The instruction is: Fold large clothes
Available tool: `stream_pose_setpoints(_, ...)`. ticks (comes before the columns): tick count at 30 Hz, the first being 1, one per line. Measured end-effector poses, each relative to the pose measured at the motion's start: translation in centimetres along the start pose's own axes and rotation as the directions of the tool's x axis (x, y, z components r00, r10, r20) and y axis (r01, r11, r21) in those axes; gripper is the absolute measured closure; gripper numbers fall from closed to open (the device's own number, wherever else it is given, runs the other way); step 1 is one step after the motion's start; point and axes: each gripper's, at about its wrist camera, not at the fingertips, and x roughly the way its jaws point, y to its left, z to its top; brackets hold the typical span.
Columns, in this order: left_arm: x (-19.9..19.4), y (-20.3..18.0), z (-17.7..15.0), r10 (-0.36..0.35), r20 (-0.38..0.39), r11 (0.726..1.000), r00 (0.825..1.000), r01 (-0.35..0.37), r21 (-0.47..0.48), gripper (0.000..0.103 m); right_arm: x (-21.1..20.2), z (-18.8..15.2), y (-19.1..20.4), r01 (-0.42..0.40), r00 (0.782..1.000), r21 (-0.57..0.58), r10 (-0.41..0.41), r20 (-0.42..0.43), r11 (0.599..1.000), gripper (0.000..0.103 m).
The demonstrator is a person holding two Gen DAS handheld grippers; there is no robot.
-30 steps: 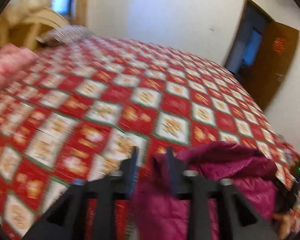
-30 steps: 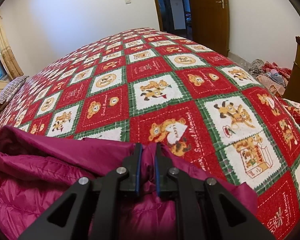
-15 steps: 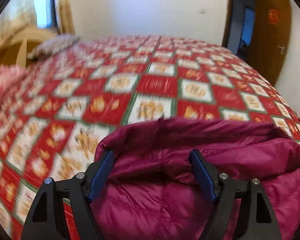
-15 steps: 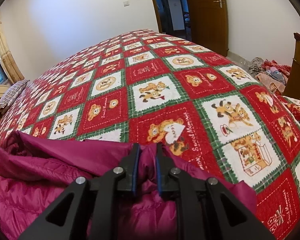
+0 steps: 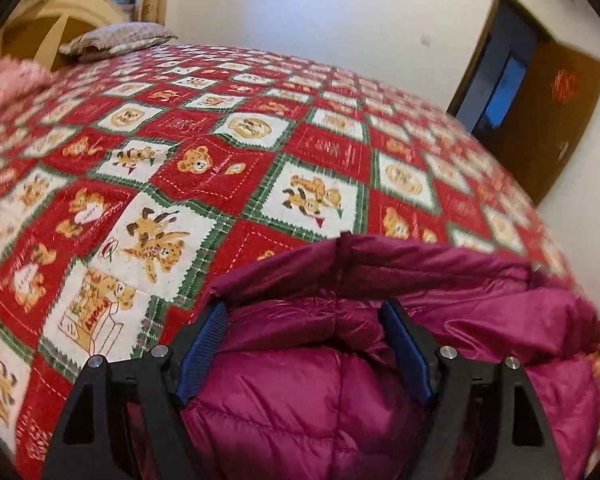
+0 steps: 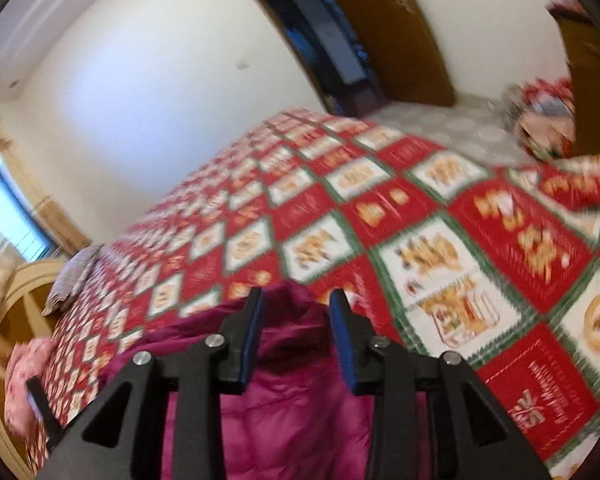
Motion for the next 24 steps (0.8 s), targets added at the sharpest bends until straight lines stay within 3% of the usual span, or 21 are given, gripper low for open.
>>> stream_pose_setpoints(4,-1.1,1.7,-0.1,-0.066,0.054,0.992,0.996,0.071,-0.103,0.024,1.2,-0.7,5.7,-0.067,0.991,-0.223,0.039,-0.126,0.973,0.065)
stream_pose_setpoints(6,-1.7,1.9,-0.2,-0.065,0.074,0.991,0.995,0.073,-0.116,0.024,3.6,-1.9,8.3,-0.099,0.973,-0.315,0.026,-0.228,0.944,0.065)
stream_pose_setpoints(9,-3.0,2.0,-0.4,-0.068,0.098,0.99,0.993,0.079,-0.117,0.024,7.4,-3.4,9.4,-0.13,0.941,-0.362,0.0,-0.338,0.923,0.066)
stream_pose_setpoints(11,-3.8,2.0,-0.5,-0.078,0.107,0.991,0.991,0.089,-0.104,0.024,9.1,-3.5,9.0,-0.093,0.939,-0.376,-0.044,-0.341,0.922,0.066)
stream_pose_setpoints(14,-4.5,1.5,-0.2,-0.087,0.088,0.993,0.992,0.093,-0.069,0.024,10.9,-2.1,7.4,0.026,0.951,-0.359,-0.133,-0.278,0.933,0.066)
stream_pose_setpoints(17,-6.2,-0.1,0.4,-0.105,0.114,0.994,0.988,0.103,0.019,0.024,12.4,-2.0,5.5,0.134,0.945,-0.357,-0.228,-0.234,0.924,0.067)
stream_pose_setpoints(21,-6.9,-4.4,1.7,-0.062,0.171,0.978,0.983,0.025,0.208,0.023,12.6,-2.7,4.2,0.134,0.951,-0.326,-0.214,-0.223,0.936,0.067)
stream_pose_setpoints(24,-3.8,-6.6,2.8,0.016,0.118,0.963,0.993,-0.047,0.264,0.023,12.5,-2.8,4.4,0.159,0.946,-0.359,-0.246,-0.21,0.92,0.067)
